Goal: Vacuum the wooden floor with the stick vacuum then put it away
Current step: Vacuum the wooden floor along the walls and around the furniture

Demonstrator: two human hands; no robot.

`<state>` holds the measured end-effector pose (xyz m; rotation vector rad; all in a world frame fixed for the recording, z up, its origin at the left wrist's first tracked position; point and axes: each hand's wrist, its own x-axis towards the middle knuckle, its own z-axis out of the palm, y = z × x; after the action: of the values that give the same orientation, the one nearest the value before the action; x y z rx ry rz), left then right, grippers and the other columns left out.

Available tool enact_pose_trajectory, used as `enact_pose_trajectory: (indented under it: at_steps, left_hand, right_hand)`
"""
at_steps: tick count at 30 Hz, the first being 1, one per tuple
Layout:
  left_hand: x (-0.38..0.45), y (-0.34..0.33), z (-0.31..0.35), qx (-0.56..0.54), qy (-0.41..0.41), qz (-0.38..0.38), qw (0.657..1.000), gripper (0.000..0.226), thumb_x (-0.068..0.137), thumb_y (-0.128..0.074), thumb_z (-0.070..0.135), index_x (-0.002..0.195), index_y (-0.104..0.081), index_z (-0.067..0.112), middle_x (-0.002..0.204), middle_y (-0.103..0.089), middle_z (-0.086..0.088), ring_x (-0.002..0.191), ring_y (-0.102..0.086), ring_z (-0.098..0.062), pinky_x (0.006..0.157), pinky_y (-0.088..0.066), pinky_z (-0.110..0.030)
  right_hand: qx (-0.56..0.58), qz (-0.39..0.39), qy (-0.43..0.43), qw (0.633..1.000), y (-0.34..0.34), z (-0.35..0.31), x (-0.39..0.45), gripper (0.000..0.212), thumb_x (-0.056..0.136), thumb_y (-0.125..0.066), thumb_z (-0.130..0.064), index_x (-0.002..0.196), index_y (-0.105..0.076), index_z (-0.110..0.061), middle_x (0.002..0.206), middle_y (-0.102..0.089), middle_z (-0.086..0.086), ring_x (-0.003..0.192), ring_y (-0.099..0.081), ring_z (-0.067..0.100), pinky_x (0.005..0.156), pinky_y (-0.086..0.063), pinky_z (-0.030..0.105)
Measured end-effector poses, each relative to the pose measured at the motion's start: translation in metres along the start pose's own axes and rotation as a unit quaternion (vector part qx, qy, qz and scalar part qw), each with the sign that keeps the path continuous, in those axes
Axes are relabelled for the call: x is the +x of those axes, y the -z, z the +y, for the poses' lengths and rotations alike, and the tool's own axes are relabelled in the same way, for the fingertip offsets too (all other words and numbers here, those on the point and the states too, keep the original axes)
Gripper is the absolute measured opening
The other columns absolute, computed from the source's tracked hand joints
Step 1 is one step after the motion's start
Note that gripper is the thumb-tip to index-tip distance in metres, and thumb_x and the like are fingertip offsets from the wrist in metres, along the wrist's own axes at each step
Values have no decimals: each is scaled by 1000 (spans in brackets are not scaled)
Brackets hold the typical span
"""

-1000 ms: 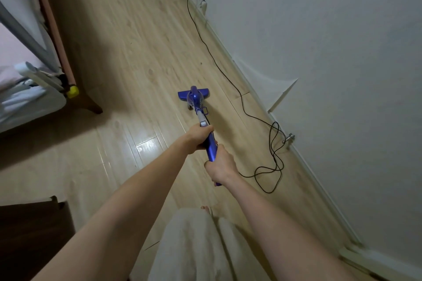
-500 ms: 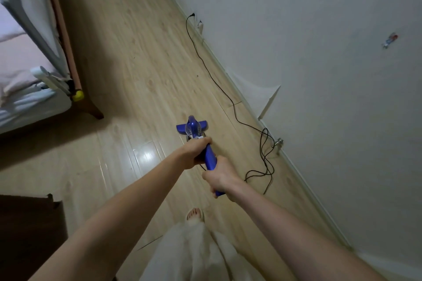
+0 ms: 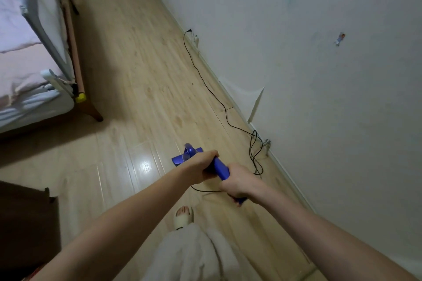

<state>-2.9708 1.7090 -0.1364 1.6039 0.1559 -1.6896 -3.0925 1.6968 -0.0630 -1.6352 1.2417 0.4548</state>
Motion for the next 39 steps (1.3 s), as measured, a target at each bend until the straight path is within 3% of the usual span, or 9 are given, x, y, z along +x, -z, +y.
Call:
enact_pose_trajectory:
  at_steps: [10, 13, 15, 18, 20, 22, 33, 37, 39]
  left_hand:
    - [31, -6, 21, 61, -15, 12, 998, 17, 95, -53, 18, 89, -45, 4, 91, -57, -14, 83, -60, -23, 83, -49, -33]
    - [50, 12, 45, 90, -30, 22, 995, 18, 95, -53, 20, 98, -46, 3, 92, -58, -14, 90, -60, -26, 89, -52, -36]
    - [63, 29, 65, 91, -38, 27, 995, 21, 95, -53, 20, 103, -45, 3, 88, -56, -13, 83, -60, -25, 87, -53, -37]
    - [83, 56, 101, 82, -49, 31, 995, 14, 95, -52, 17, 96, -45, 4, 80, -54, -12, 72, -57, -22, 78, -54, -36]
    - [96, 74, 126, 76, -55, 33, 995, 12, 95, -50, 15, 90, -45, 5, 77, -54, -11, 69, -57, -21, 70, -53, -33]
    - [108, 87, 150, 71, -63, 38, 995, 13, 96, -50, 14, 87, -46, 5, 77, -55, -12, 69, -58, -22, 71, -54, -33]
    - [170, 130, 234, 93, -71, 50, 992, 12, 94, -49, 12, 83, -44, 10, 91, -52, -16, 89, -57, -32, 84, -53, -42]
    - [179, 137, 241, 100, -72, 50, 991, 13, 95, -50, 15, 84, -45, 10, 90, -54, -16, 88, -60, -31, 78, -55, -38]
    - [173, 136, 241, 96, -68, 47, 992, 20, 97, -54, 24, 85, -46, 10, 86, -57, -15, 80, -62, -27, 68, -56, -32]
  right_hand:
    - [-35, 36, -3, 999, 7, 7, 35, 29, 88, -52, -7, 115, -44, -14, 87, -54, 9, 53, -56, 18, 43, -47, 25]
    - [-29, 36, -10, 999, 2, -13, 66, 34, 87, -53, -9, 119, -43, -16, 93, -55, 10, 59, -59, 20, 48, -52, 28]
    - [-29, 38, -14, 999, 0, -34, 88, 32, 87, -53, -9, 116, -42, -16, 98, -54, 11, 61, -60, 23, 49, -54, 30]
    - [-35, 37, -10, 999, 0, -68, 124, 29, 86, -53, -10, 111, -41, -18, 97, -53, 10, 63, -64, 25, 52, -58, 33]
    - [-33, 35, -5, 999, 2, -91, 148, 32, 85, -54, -10, 113, -42, -19, 97, -53, 10, 61, -61, 24, 44, -53, 29]
    - [-25, 26, 1, 999, 6, -112, 170, 37, 85, -53, -9, 119, -42, -19, 101, -54, 11, 61, -59, 23, 41, -47, 26]
    - [7, 11, -8, 1000, 14, -175, 265, 40, 87, -50, -7, 124, -41, -20, 94, -51, 7, 60, -50, 20, 44, -43, 26]
    - [-14, 11, -5, 1000, 14, -181, 274, 45, 89, -51, -9, 131, -37, -19, 106, -51, 12, 66, -50, 23, 45, -43, 27]
    - [-20, 15, -2, 1000, 14, -181, 270, 49, 90, -52, -9, 135, -35, -19, 109, -50, 12, 69, -50, 22, 46, -42, 26]
